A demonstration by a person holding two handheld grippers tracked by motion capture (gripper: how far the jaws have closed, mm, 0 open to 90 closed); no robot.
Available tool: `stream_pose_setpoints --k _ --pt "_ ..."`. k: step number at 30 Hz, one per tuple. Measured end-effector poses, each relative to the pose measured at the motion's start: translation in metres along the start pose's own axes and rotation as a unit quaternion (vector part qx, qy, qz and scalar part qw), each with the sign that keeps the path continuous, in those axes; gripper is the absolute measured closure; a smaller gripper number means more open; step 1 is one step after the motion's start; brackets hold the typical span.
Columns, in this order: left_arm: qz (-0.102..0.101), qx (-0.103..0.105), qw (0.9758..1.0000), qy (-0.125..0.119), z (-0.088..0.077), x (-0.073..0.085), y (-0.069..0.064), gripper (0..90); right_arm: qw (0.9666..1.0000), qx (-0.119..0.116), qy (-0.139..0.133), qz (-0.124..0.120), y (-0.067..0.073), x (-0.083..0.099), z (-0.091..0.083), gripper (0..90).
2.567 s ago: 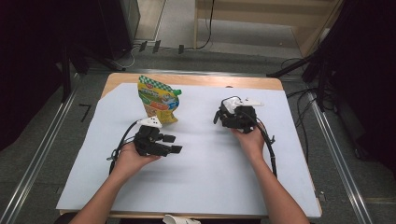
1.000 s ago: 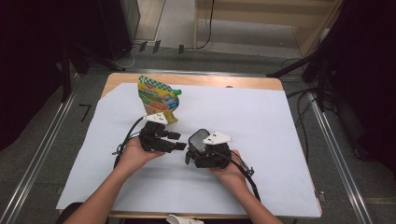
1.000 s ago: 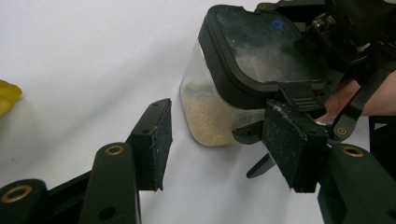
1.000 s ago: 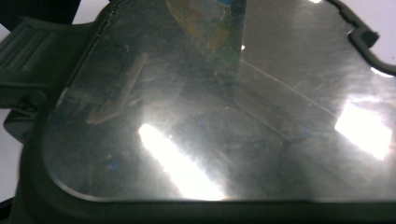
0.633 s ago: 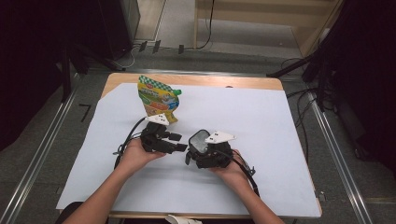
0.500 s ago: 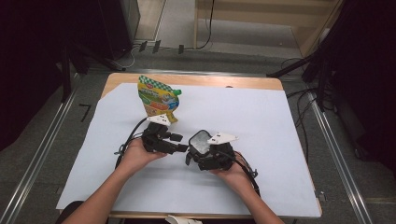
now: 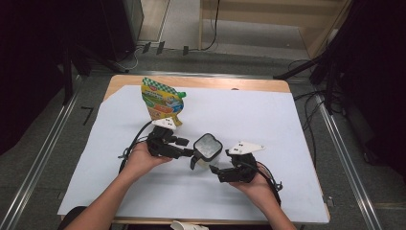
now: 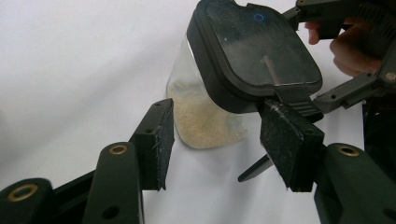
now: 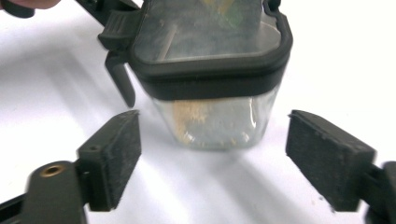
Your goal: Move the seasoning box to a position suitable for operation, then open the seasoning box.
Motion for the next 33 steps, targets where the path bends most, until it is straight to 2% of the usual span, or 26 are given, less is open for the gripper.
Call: stream_pose_setpoints --k 3,10,11,12,13,14,15,16,18,19,22,26,30,33 --pt "-0.009 0.004 0.9999 0.008 0.001 0.001 -0.001 49.0 1.0 -0.002 -0.001 0.0 -0.001 0.001 -0.006 28.5" --pt "-0.002 -0.004 1.0 0.003 -0.001 0.0 -0.006 60.2 1.0 0.004 0.002 -0.009 -0.005 0.0 -0.008 36.0" --pt "0.01 -0.004 0.9999 0.0 -0.002 -0.001 -0.01 66.2 1.0 0.004 -0.001 -0.009 -0.006 -0.001 -0.01 40.7" --pt "0.01 -0.004 0.9999 0.0 -0.002 -0.001 -0.01 70.7 1.0 0.007 -0.001 -0.007 -0.007 -0.001 -0.011 44.8" --pt "0.018 0.002 0.9998 -0.001 -0.003 -0.001 -0.013 75.7 1.0 0.007 -0.002 -0.004 -0.008 -0.001 -0.011 49.2" --pt "0.018 0.002 0.9998 -0.001 -0.003 -0.001 -0.013 78.5 1.0 0.007 -0.002 -0.004 -0.008 -0.001 -0.011 49.2" --pt "0.014 0.005 0.9999 0.0 -0.003 -0.001 -0.013 83.0 1.0 0.003 0.001 0.002 -0.009 0.0 -0.012 59.8" --pt "0.01 0.006 0.9999 0.003 -0.003 -0.001 -0.012 85.9 1.0 0.002 0.003 0.005 -0.01 0.0 -0.012 63.7" --pt "0.006 0.013 0.9999 0.004 -0.003 0.0 -0.012 89.3 0.9997 -0.017 0.006 0.016 -0.011 0.0 -0.011 72.5" --pt "0.007 0.009 0.9999 0.006 -0.003 0.0 -0.012 90.0 0.9995 -0.02 0.004 0.023 -0.011 0.0 -0.01 78.0" --pt "0.007 0.012 0.9998 0.015 0.0 0.0 -0.015 90.0 0.9997 -0.016 0.0 0.016 -0.009 -0.001 -0.01 89.1" --pt "0.012 0.014 0.9995 0.028 0.005 0.002 -0.018 90.0 0.9999 -0.009 -0.007 0.012 -0.006 -0.004 -0.01 90.0" --pt "0.009 0.015 0.9994 0.028 0.006 0.002 -0.018 90.0 0.9999 -0.006 -0.008 0.012 -0.005 -0.005 -0.009 90.0" --pt "0.017 0.012 0.9993 0.032 0.006 0.002 -0.019 90.0 0.9999 -0.007 -0.011 0.011 -0.006 -0.006 -0.008 90.0"
Point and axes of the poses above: each handheld gripper's, and its own axes: z roughly forward along the jaws, x roughly out of its underside, y roughly to its left, the point moved 5 cm from there along z, roughly forward along the jaws
